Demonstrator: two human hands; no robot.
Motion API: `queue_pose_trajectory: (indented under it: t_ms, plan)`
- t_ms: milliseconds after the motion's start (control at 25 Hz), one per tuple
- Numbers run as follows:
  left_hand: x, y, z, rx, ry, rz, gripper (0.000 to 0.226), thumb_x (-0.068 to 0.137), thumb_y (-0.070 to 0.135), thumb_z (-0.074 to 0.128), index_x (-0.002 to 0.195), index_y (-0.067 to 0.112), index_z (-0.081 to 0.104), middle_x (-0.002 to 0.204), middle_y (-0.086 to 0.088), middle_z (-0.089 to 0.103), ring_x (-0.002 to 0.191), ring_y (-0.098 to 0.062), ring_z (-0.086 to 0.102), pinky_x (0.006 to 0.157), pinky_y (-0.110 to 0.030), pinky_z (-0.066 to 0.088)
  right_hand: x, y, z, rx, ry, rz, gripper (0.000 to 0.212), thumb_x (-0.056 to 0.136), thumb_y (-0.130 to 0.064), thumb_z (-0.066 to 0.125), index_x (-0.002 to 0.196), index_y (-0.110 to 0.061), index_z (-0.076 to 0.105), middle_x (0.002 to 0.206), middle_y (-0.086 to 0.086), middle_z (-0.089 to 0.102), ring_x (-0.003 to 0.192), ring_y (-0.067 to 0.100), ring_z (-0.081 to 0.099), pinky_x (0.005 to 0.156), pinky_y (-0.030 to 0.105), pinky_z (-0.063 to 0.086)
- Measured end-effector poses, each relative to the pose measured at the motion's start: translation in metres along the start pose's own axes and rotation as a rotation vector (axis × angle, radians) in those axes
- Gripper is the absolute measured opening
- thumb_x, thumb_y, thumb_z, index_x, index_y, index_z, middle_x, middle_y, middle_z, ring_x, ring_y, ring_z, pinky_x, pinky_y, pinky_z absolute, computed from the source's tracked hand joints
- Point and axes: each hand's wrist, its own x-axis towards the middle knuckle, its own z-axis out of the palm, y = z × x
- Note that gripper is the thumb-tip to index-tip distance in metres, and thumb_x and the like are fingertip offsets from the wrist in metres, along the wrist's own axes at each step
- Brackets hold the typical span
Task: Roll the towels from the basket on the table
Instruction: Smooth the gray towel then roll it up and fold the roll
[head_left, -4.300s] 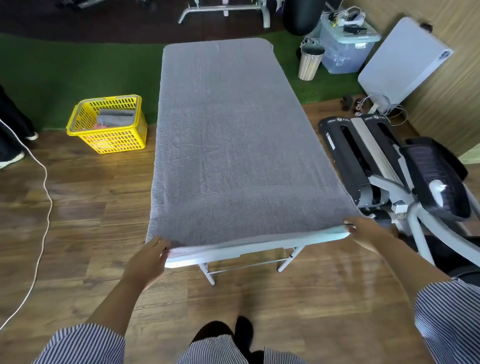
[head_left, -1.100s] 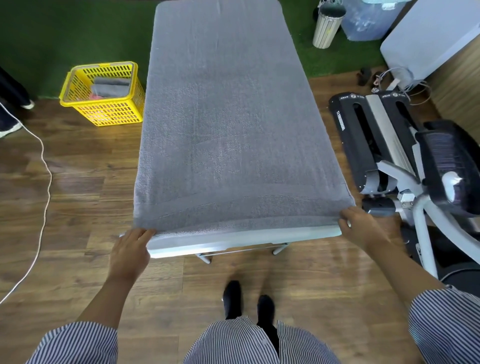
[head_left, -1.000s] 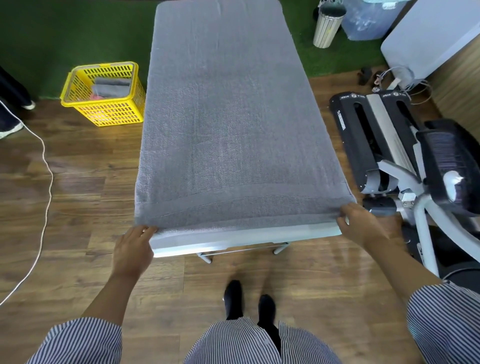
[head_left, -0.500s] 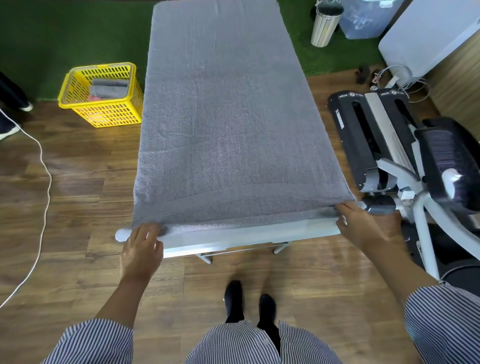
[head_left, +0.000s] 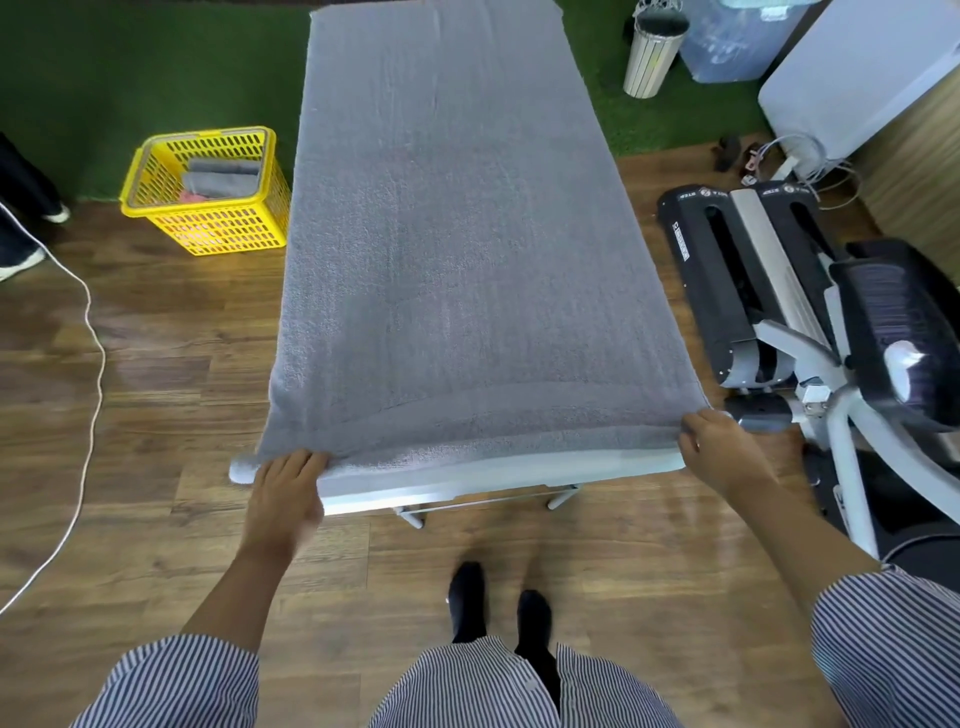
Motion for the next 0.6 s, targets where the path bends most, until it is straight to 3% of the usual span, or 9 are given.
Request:
queue_pose_trajectory:
  t_ms: [80, 160, 280, 360, 440, 600]
  plan:
    - [0.001, -0.002, -0.002, 0.078, -0.009, 0.078, 0.033, 0.076, 0.006, 0.038, 0.098, 0.009, 0.062, 0.081, -0.003, 0.058, 0.073, -0.030, 0.058, 0.073, -0.044, 0.046, 0.004, -0.002, -0.001, -0.029, -0.047, 0.032, 0.017, 0.084, -0.012, 0.047, 0.081, 0.000, 0.058, 0.082, 0.016, 0.056, 0.080, 0.038, 0.053, 0.061, 0.044, 0.046]
    - [0.004, 0.002, -0.001, 0.063, 0.017, 0.046, 0.030, 0.083, 0.011, 0.036, 0.098, 0.008, 0.061, 0.083, -0.005, 0.060, 0.074, -0.030, 0.059, 0.073, -0.043, 0.044, 0.006, -0.011, -0.004, -0.073, -0.043, 0.028, 0.010, 0.080, 0.000, 0.056, 0.089, 0.004, 0.056, 0.093, 0.020, 0.055, 0.083, 0.037, 0.053, 0.063, 0.046, 0.050]
    - [0.006, 0.008, -0.004, 0.030, 0.101, -0.096, 0.006, 0.089, 0.006, 0.059, 0.094, 0.004, 0.061, 0.094, -0.014, 0.062, 0.078, -0.036, 0.061, 0.070, -0.048, 0.048, 0.004, -0.018, -0.005, -0.111, -0.029, -0.087, 0.027, 0.051, 0.018, 0.074, 0.073, 0.010, 0.061, 0.081, 0.021, 0.057, 0.076, 0.034, 0.049, 0.052, 0.036, 0.051]
    - [0.005, 0.010, -0.005, 0.017, 0.115, -0.168, 0.012, 0.082, 0.003, 0.070, 0.091, 0.003, 0.063, 0.098, -0.017, 0.062, 0.082, -0.038, 0.061, 0.069, -0.052, 0.049, 0.004, -0.012, -0.003, -0.069, -0.028, -0.084, 0.019, 0.069, 0.012, 0.063, 0.088, 0.008, 0.063, 0.093, 0.020, 0.058, 0.082, 0.035, 0.053, 0.060, 0.039, 0.050]
    - [0.002, 0.010, -0.002, 0.004, 0.126, -0.150, 0.008, 0.084, 0.009, 0.068, 0.089, 0.003, 0.066, 0.095, -0.016, 0.062, 0.082, -0.038, 0.061, 0.067, -0.051, 0.050, 0.002, -0.003, 0.003, 0.016, -0.020, -0.054, 0.026, 0.081, 0.004, 0.048, 0.103, 0.008, 0.062, 0.106, 0.021, 0.058, 0.090, 0.035, 0.055, 0.068, 0.041, 0.051]
    - [-0.005, 0.004, 0.001, -0.003, 0.158, -0.090, 0.033, 0.076, 0.021, 0.046, 0.094, 0.006, 0.069, 0.103, -0.014, 0.062, 0.091, -0.035, 0.058, 0.074, -0.050, 0.049, -0.002, -0.004, -0.001, 0.097, -0.063, 0.028, 0.039, 0.080, 0.005, 0.055, 0.119, 0.001, 0.059, 0.122, 0.017, 0.049, 0.093, 0.036, 0.059, 0.074, 0.042, 0.051]
